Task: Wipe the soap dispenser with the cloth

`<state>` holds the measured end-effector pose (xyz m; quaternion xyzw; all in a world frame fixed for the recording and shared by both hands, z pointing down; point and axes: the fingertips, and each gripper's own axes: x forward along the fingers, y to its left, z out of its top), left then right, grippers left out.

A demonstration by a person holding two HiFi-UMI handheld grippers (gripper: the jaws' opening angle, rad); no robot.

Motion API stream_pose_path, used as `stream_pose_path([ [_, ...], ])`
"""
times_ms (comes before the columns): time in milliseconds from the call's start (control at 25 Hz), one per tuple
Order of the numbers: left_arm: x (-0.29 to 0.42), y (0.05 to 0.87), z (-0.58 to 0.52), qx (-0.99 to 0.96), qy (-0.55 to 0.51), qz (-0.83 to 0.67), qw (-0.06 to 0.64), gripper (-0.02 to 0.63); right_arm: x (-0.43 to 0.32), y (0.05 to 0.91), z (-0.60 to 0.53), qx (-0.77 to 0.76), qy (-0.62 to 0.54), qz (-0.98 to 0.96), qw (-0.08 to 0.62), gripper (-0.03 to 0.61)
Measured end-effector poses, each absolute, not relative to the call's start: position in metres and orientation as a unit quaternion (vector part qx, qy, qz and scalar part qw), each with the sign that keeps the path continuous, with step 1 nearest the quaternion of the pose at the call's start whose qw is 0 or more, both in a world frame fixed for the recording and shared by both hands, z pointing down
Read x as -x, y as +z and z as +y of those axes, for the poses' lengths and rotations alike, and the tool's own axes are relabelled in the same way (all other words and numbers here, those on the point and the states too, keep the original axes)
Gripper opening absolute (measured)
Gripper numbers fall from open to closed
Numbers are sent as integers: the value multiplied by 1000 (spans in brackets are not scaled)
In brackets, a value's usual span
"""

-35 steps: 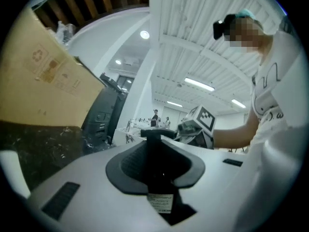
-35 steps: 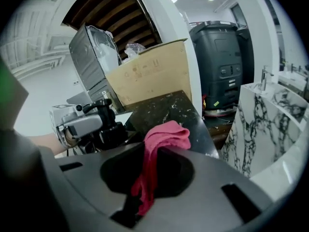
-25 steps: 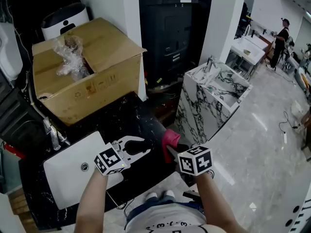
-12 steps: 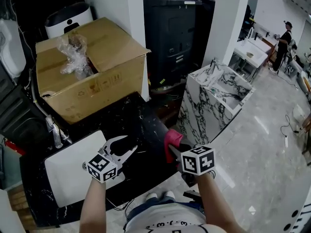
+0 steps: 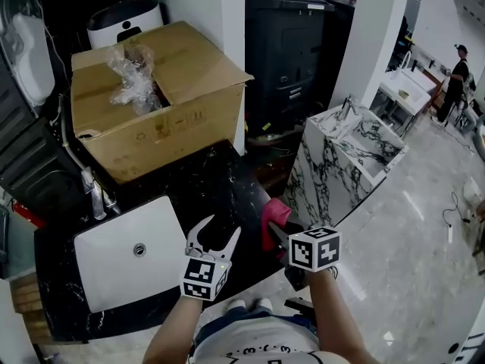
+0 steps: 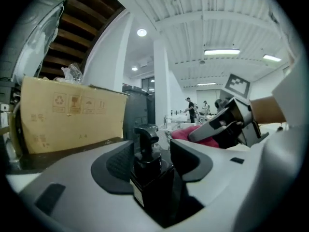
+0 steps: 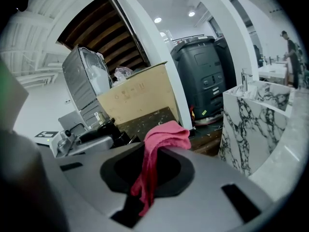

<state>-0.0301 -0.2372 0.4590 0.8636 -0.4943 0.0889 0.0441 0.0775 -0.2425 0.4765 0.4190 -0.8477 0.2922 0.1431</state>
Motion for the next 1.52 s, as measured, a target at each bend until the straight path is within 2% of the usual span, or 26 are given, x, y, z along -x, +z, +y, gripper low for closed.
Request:
stream_pose_path([
  [160, 36, 452, -249, -801, 87, -589, 58, 219, -82, 477, -241, -424, 297, -844, 139, 52],
  [280, 38, 448, -254, -760, 97, -640, 62, 173, -84, 480, -239, -428, 303, -840, 138, 52],
  [360, 39, 449, -257, -750, 100, -651, 68, 103, -83, 481, -238, -427, 305, -840, 139, 52],
  [440, 37, 451, -258, -765, 91, -633, 80, 98, -82, 482, -236, -424, 304, -842, 140, 52],
  [1000, 23, 450, -223, -981, 88, -165, 52, 101, -73, 480, -232, -408, 300, -850, 146, 52],
  [1120, 27, 450, -223, -974, 108, -193, 46, 136, -73, 478, -233, -407, 302, -851, 141, 52],
  [1200, 29, 450, -223, -964, 102, -240, 47, 208, -75, 477, -235, -409, 305, -849, 135, 52],
  [1240, 30, 451, -224, -956, 97, -273, 47, 219, -75, 476, -237, -411, 306, -849, 134, 52],
  [1520, 34, 461, -226, -862, 61, -495, 93, 224, -75, 472, -244, -415, 307, -847, 124, 52],
])
